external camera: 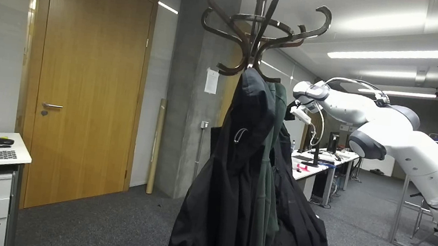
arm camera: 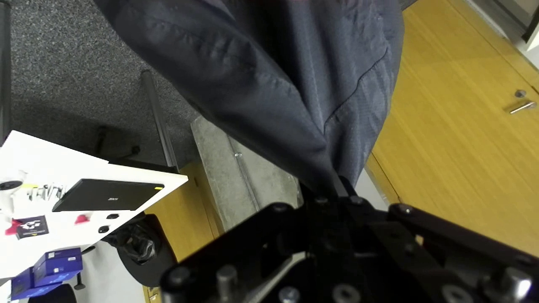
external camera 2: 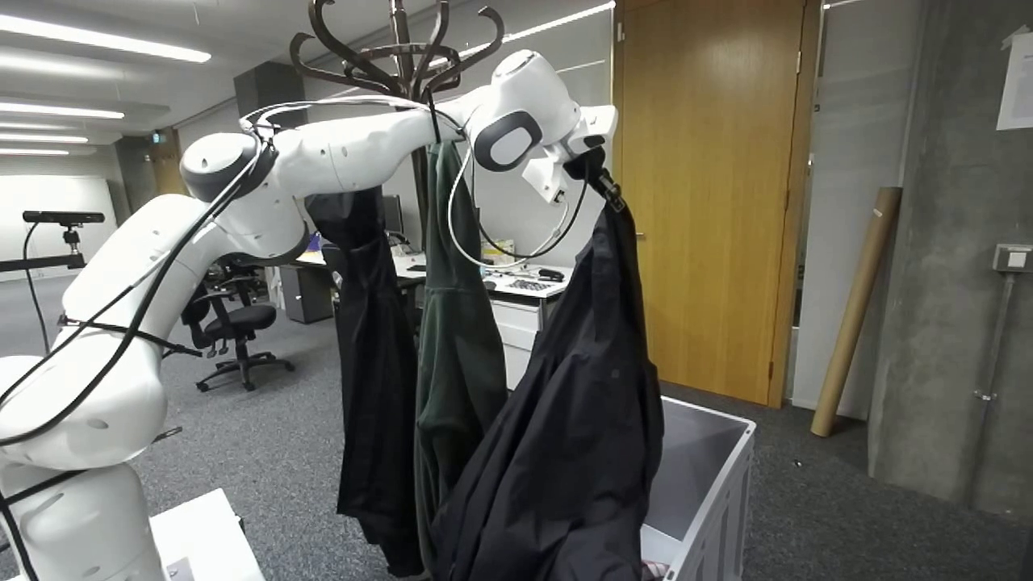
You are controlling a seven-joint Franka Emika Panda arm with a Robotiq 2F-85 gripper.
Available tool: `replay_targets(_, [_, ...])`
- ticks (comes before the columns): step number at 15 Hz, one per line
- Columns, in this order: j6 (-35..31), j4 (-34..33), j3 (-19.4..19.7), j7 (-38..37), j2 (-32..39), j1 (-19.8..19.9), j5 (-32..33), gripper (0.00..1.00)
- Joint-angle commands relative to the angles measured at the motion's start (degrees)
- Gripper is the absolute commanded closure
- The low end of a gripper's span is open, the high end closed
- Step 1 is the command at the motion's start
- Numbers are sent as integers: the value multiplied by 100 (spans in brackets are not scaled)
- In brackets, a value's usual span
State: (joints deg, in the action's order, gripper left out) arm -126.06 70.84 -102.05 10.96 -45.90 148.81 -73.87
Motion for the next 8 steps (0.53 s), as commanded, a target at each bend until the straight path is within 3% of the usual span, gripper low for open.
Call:
replay_targets(1, [301,-91,308,439,-216,31,-300,100])
replay_targets(8, [432,-5,458,774,-533,3,-416,100])
